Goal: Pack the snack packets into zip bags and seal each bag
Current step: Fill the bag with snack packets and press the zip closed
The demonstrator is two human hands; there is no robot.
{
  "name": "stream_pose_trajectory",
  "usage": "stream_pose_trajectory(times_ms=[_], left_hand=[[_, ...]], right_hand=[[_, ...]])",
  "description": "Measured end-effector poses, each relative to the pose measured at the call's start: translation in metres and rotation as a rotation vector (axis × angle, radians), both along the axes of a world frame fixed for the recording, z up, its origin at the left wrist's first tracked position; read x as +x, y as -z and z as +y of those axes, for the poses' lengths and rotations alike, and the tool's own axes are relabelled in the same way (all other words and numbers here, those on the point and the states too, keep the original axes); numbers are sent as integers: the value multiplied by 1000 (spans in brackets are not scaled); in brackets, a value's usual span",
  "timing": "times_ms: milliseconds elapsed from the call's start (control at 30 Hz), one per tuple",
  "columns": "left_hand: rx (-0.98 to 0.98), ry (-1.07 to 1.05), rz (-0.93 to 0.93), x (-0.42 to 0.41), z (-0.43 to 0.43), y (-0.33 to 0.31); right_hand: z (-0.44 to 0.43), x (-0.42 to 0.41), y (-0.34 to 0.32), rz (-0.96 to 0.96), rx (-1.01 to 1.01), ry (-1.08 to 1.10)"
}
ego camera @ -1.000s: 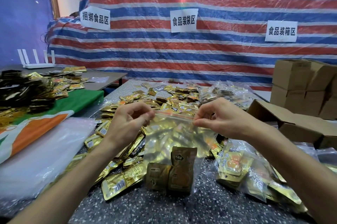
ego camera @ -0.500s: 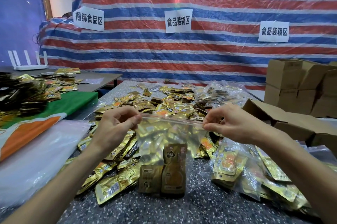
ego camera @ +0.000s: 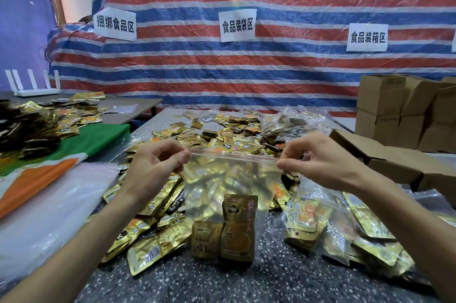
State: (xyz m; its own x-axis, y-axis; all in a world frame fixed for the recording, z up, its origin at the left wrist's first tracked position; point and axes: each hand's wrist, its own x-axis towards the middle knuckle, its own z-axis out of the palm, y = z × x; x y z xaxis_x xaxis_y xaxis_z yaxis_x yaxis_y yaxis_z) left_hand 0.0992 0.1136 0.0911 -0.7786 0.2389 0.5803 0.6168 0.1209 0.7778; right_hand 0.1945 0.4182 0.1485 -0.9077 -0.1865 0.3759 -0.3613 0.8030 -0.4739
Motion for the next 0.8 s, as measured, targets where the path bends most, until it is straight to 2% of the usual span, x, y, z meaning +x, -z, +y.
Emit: stream_pose_trajectory(times_ms=[67,200,333,400,467,533,700,800], left_hand=[[-5,0,2,5,2,-3],[9,44,-34,12,11,-5],[51,63,-76,15,22,-3],[45,72,-87,14,25,-3],[29,82,-93,14,28,-4],[45,83,-102,12,33,-7],[102,88,-147,4,50,-18],[111,122,-165,5,81,-30]], right_hand=[[2,3,3,-13,-130,-27],[0,5,24,-162,-395,-62],[-5,8,55,-282,-481,-65],[-9,8,65,-329,-428,-81],[-13,6,70,-292,-295,-55],[-13,6,67,-236,-273,-20],[-3,13,41,-119,-489,131],[21,15,21,-27,-545,229]])
